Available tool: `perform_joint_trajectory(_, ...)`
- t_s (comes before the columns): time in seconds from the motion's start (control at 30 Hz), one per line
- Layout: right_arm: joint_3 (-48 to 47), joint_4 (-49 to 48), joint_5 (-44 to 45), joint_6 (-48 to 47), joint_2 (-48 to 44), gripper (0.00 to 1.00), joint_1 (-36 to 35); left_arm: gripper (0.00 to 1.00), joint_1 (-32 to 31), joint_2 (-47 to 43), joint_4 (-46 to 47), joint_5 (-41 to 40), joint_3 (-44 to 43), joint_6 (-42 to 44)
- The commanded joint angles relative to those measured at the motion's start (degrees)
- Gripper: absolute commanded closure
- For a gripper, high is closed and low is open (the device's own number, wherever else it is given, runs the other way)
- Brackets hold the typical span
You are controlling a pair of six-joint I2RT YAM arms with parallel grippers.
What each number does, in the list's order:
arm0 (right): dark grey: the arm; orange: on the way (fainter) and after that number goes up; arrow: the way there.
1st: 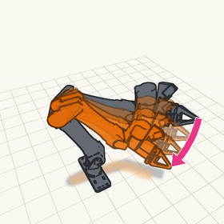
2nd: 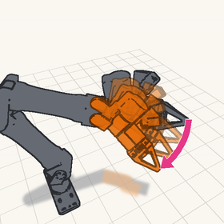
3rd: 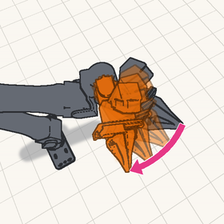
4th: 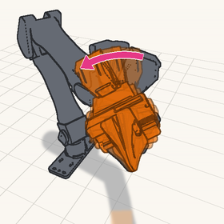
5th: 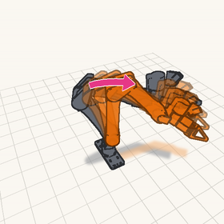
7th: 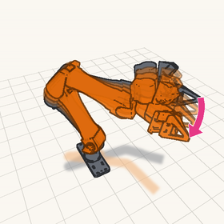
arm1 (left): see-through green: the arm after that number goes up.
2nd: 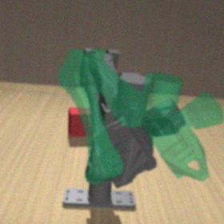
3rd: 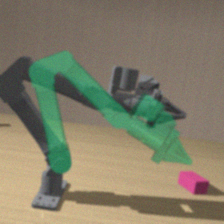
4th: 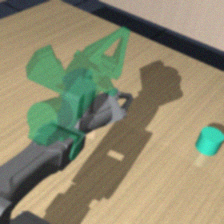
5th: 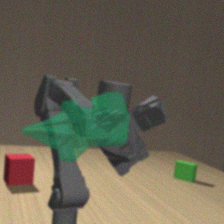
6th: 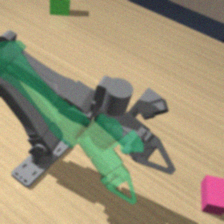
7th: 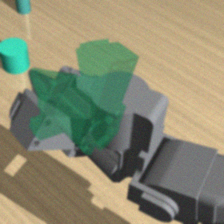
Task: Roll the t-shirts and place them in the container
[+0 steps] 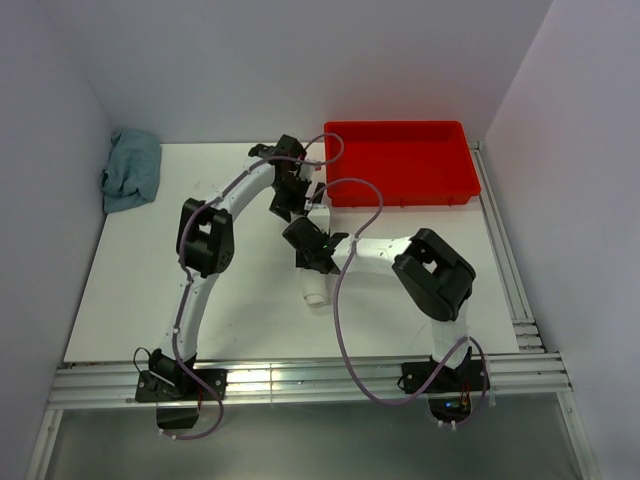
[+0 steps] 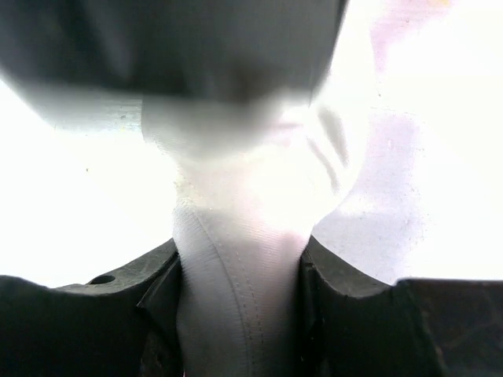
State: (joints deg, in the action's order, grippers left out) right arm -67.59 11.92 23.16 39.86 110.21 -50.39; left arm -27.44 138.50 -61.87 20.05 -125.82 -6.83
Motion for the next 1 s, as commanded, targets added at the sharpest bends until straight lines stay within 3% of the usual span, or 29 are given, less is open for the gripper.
perform_joint_trajectory(0.0,3.7,2.6,-3.6,1.8,1.9,1.0,-0.9,0.01,2.1,-2.2,5.7,-0.3,-3.6,-1.4)
perform_joint_trajectory(0.2,6.9,-0.4,-4.8,3.5,-1.3,1.0,-0.8,0.01,4.5,-10.2,16.1,0.5,1.7,-4.5)
perform_joint_trajectory(0.47,6.4,-1.6,-9.3,2.3,-12.3,1.0,4.0,0.01,9.9,-20.6,19.4,3.0,6.5,-5.7)
perform_joint_trajectory(0.7,-6.7,6.9,-6.5,-3.8,-16.1,1.0,12.2,0.01,12.8,-31.1,20.6,4.2,17.4,-3.1)
perform_joint_trajectory(0.97,-19.8,3.5,-5.8,-11.7,-12.8,1.0,26.4,0.01,13.8,-38.3,17.9,2.8,23.7,2.1)
